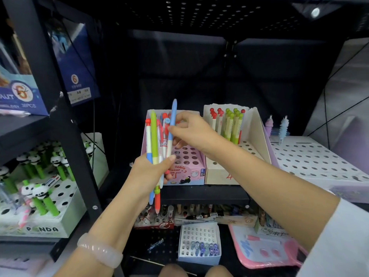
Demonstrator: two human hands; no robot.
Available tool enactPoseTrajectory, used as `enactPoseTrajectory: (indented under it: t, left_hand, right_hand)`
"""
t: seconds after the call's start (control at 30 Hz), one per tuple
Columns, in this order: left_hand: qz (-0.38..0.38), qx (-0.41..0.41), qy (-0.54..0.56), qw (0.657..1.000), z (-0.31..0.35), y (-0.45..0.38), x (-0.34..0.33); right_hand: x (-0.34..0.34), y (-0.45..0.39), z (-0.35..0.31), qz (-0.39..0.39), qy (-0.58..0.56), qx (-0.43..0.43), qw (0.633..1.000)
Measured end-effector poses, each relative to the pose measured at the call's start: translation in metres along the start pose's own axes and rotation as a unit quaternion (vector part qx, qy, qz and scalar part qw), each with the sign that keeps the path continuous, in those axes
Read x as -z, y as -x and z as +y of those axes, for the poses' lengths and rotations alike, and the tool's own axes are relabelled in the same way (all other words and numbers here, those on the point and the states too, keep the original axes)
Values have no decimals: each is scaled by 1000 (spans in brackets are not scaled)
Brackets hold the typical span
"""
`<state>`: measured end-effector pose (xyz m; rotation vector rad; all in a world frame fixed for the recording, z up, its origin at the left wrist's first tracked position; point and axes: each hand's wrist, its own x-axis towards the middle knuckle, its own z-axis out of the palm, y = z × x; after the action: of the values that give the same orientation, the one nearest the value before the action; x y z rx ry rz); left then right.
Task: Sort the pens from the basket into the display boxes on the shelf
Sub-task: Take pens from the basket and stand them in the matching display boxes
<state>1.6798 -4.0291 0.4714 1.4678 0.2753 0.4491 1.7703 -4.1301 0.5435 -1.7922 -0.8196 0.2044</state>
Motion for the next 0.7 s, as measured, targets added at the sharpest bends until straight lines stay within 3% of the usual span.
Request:
enactPoseTrajectory:
  t: [0.27, 0.33, 0.4, 0.5, 0.7]
  left_hand:
    - [-16, -16, 30, 999, 12, 3, -24]
    - [-25, -12, 46, 999, 14, 5, -34]
    - [-30, -8, 61, 998, 13, 5, -43]
    - [-41, -5, 69, 997, 14, 6, -56]
    - [-75, 0, 89, 993, 19, 6, -76]
  right_hand:
    - [34, 18, 9, 110, -65, 16, 992]
    - [48, 26, 17, 179, 38, 69, 981]
    - [64, 36, 24, 193, 239, 181, 934]
    - [80, 49, 35, 121, 465, 283, 830]
    - [98, 52, 42, 141, 544, 326, 760]
